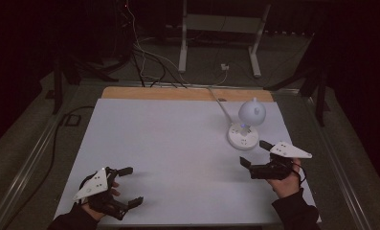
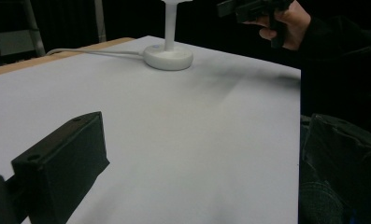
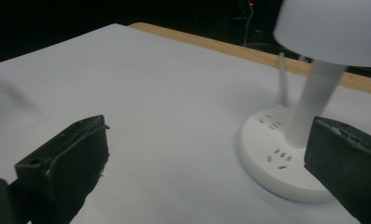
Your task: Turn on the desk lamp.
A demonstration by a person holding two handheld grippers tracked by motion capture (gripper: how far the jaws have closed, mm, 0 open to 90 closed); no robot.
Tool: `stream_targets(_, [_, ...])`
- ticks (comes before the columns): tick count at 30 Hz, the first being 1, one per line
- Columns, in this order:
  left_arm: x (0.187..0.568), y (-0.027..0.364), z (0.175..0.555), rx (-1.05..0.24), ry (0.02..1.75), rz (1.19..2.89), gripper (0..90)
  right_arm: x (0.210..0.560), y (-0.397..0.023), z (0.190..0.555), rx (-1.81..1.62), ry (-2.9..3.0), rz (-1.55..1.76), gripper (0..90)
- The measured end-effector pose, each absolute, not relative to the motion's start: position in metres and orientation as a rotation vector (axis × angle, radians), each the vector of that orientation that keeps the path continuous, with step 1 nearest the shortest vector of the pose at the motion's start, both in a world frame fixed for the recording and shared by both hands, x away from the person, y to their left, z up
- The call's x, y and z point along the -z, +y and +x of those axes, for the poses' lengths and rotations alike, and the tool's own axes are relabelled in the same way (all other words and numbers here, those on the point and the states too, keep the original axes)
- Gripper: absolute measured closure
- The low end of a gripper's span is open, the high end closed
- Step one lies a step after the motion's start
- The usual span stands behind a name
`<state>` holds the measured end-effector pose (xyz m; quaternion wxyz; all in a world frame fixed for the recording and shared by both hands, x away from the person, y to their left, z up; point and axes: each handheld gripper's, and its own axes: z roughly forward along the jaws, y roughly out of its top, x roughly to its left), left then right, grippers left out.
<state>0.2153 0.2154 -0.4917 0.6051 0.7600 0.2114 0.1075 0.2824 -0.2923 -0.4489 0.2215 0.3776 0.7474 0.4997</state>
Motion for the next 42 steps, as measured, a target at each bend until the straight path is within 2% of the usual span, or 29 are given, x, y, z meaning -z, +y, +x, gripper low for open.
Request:
stream_targets(20, [0.492,0.215,0.216,-0.246,0.491,1.758,0.4,0.463,-0.311,0.320,-1.292,1.989,1.152,0.0])
stream_targets(30, [0.492,0.216,0.216,-0.246,0.492,1.760,0.4,0.474,-0.321,0.338,-1.270,1.948,1.237,7.0])
stream_targets(39, [0.492,0.216,0.216,-0.245,0.492,1.762,0.4,0.480,-0.326,0.349,-1.224,1.935,1.278,7.7])
stream_targets(42, [0.492,0.216,0.216,-0.250,0.492,1.764,0.4,0.482,-0.329,0.352,-1.217,1.926,1.289,12.6])
